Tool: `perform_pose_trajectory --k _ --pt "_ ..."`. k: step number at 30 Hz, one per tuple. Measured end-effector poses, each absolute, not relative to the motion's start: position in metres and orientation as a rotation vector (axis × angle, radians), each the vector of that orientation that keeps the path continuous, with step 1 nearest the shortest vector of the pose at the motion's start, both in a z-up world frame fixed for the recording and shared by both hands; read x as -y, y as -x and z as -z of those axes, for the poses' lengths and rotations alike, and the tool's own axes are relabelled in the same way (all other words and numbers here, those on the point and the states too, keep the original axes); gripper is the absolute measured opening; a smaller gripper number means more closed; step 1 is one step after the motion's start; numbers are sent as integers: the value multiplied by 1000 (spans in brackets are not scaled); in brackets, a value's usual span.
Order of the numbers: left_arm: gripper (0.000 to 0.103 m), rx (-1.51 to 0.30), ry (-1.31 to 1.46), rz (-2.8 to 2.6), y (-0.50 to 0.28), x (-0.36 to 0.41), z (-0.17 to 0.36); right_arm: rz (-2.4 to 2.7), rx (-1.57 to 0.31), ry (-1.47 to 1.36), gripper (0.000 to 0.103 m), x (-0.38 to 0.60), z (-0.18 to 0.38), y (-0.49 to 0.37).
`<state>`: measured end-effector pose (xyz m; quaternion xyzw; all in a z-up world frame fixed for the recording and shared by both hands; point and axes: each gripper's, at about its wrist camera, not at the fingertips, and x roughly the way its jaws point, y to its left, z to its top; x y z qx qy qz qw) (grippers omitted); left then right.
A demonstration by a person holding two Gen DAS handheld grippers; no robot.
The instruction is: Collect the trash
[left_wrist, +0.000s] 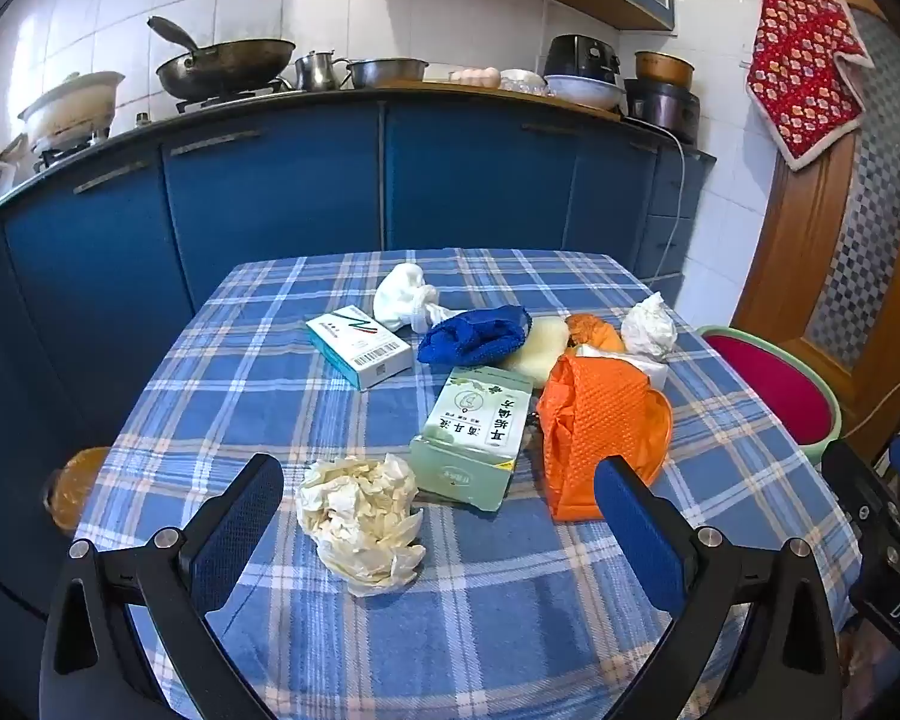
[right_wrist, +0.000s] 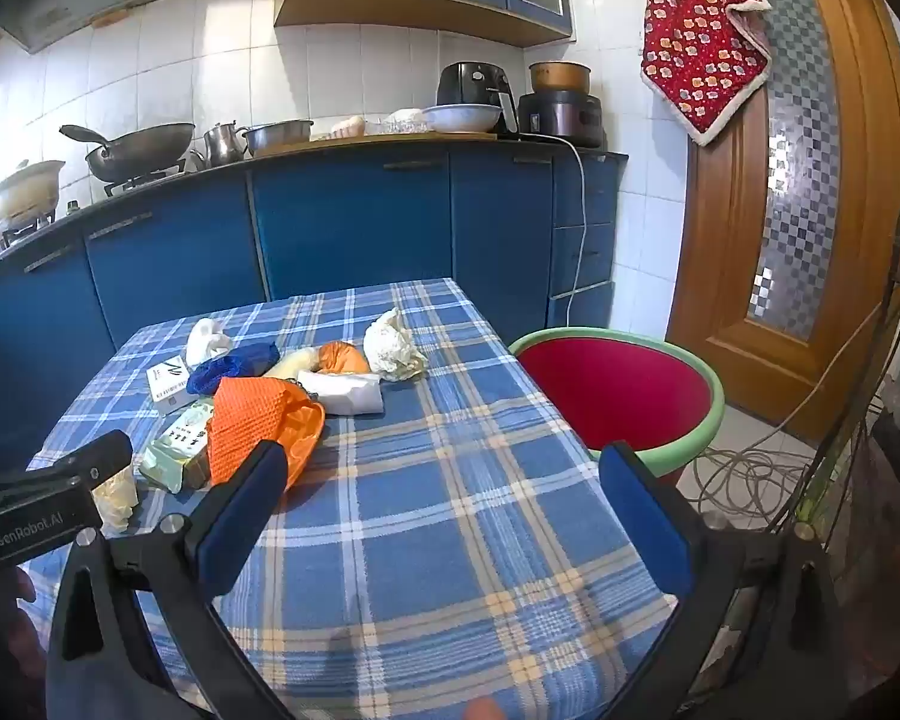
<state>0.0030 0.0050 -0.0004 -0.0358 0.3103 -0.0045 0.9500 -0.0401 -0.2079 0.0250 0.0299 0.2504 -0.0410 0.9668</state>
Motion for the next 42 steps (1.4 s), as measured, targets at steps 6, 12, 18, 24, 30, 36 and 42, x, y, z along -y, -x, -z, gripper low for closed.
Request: perform_pose_trajectory --k 6,12,18,24,30,36,42 --pt "103 -611 45 -14 3 0 -7 82 -499 -55 102 208 -25 41" --pt "103 -610 69 -17 2 -5 -2 84 -506 -59 102 208 -25 40" --pt "103 -608 79 -20 1 -9 -2 81 -506 -64 102 208 -26 41" --pt "103 -604 78 -25 2 -6 -2 79 -508 -66 102 208 -25 41" --pt "103 -602 79 -24 3 -6 -3 75 -513 -69 102 207 -25 41" --pt "103 -598 78 -25 3 -6 -4 71 -516 -76 102 208 -24 40" --pt "103 -597 79 -23 2 -7 -6 71 -516 -75 102 208 -24 40"
